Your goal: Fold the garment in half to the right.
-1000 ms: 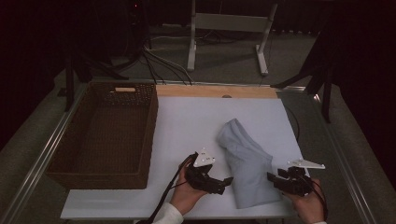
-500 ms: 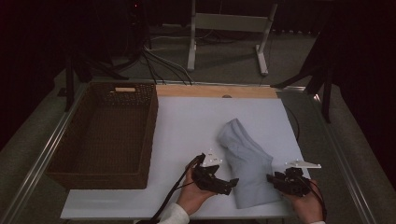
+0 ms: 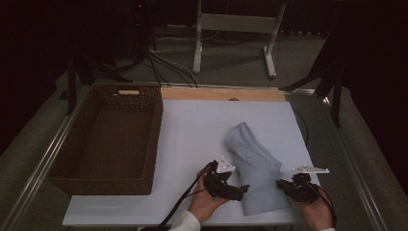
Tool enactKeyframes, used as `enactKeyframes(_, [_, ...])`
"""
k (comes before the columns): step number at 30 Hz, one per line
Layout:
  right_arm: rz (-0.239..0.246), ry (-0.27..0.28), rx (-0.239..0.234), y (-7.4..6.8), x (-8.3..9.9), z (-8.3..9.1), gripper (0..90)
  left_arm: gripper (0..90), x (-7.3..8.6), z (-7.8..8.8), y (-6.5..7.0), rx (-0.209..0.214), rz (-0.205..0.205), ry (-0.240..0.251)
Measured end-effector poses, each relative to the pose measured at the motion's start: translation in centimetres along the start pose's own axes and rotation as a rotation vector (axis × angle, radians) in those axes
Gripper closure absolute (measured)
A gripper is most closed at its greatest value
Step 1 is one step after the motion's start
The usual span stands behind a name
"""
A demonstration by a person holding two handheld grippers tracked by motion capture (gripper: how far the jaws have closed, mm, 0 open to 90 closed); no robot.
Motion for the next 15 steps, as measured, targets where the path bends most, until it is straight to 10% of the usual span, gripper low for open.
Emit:
enactKeyframes(8, [-0.002, 0.000, -0.004, 0.0, 0.0, 0.0, 84.0, 21.6, 0.6, -1.4, 0.6, 0.032, 0.009, -0.031])
enactKeyframes(15, [0.002, 0.001, -0.002, 0.0, 0.1, 0.0, 84.1, 54.5, 0.9, -1.8, 1.2, 0.075, 0.003, -0.052])
Point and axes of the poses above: each handheld gripper's, and its own axes: z roughly backward along the jaws, x roughly out of its underside, y roughly to its right, the point moved 8 cm from there along -z, roughly forward along the jaws, and after that the axes turned 5 degrees about x, right-handed, at the moved point
